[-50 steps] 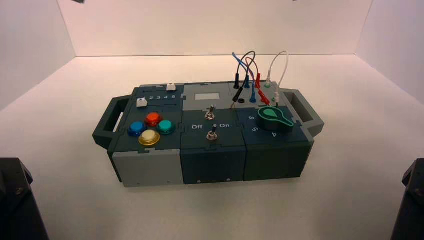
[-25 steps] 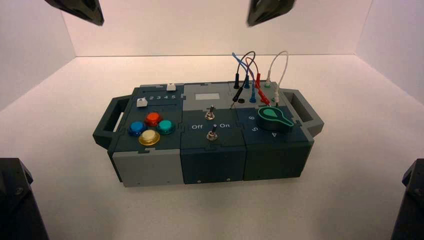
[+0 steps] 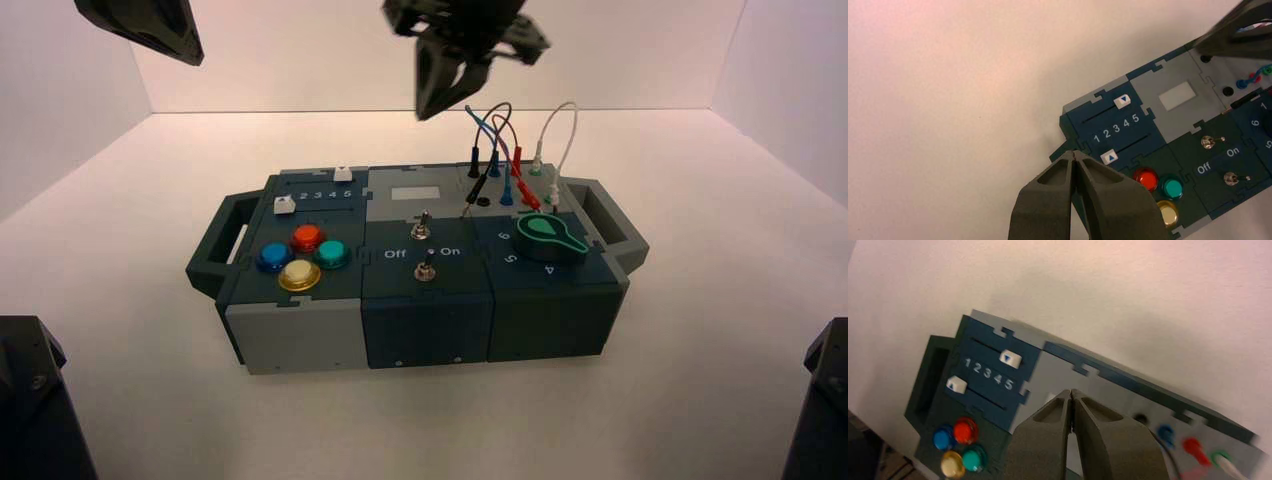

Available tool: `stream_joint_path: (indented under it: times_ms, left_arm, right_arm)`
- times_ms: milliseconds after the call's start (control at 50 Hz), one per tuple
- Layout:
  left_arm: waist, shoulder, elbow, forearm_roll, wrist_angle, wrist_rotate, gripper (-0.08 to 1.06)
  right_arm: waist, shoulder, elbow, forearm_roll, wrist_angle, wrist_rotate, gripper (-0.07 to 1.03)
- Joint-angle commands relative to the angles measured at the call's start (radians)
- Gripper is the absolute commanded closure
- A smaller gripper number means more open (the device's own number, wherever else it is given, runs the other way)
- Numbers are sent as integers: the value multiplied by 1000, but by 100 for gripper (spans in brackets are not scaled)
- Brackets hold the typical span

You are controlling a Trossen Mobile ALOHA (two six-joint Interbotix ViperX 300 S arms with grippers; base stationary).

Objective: Move the top slider to position 4.

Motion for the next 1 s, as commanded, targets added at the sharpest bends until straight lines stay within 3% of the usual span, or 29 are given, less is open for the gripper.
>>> stream_joint_path:
  times_ms: [20,360,1000]
  left_arm:
    - [-2,2,-11,-2,-5,5,101]
    - [-2,20,-17,-2,-3,5,101]
    - [-3,20,-17,-2,-2,3,101]
  right_arm:
    - [20,25,-64,21,12,-2,99]
    - [55,160,-169,78,74,-3,99]
    - [60,210,-193,146,78,-15,99]
